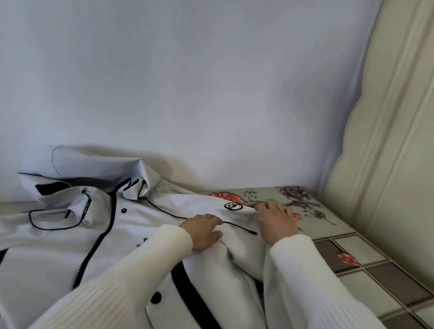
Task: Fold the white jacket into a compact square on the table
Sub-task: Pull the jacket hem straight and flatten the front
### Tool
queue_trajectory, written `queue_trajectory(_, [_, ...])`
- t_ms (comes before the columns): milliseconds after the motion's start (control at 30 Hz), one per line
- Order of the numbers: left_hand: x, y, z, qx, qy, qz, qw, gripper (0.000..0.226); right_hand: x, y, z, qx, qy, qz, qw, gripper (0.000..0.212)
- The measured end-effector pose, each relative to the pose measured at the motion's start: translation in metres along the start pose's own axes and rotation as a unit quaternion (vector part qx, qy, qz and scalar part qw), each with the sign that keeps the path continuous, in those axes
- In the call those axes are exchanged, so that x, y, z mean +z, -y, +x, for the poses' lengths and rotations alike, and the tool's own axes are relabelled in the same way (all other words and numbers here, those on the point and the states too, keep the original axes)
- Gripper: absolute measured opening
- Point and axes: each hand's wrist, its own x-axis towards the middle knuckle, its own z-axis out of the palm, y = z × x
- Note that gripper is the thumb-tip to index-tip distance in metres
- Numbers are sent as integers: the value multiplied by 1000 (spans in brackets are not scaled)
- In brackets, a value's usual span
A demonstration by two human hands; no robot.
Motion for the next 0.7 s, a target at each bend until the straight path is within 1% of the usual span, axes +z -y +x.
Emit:
queue_trajectory(167, [7,-38,-29,45,-18,-9,999,41,-26,-7,-29,4,27,23,999,47])
queue_trajectory(300, [11,-66,-45,71,-2,-17,997,35,-41,-12,-45,15,46,57,997,41])
queue_trajectory(400, [16,-86,-59,68,18,-29,997,35,-50,-19,-63,32,63,76,995,38])
queue_trajectory(533, [28,-103,-72,39,67,-32,996,46,-54,-25,-84,39,81,75,993,36])
queue_trajectory(633, [35,-111,-79,31,76,-61,995,61,-54,-29,-97,39,92,84,991,34])
queue_trajectory(700, [39,-115,-83,36,81,-81,993,65,-51,-32,-104,39,108,91,989,34])
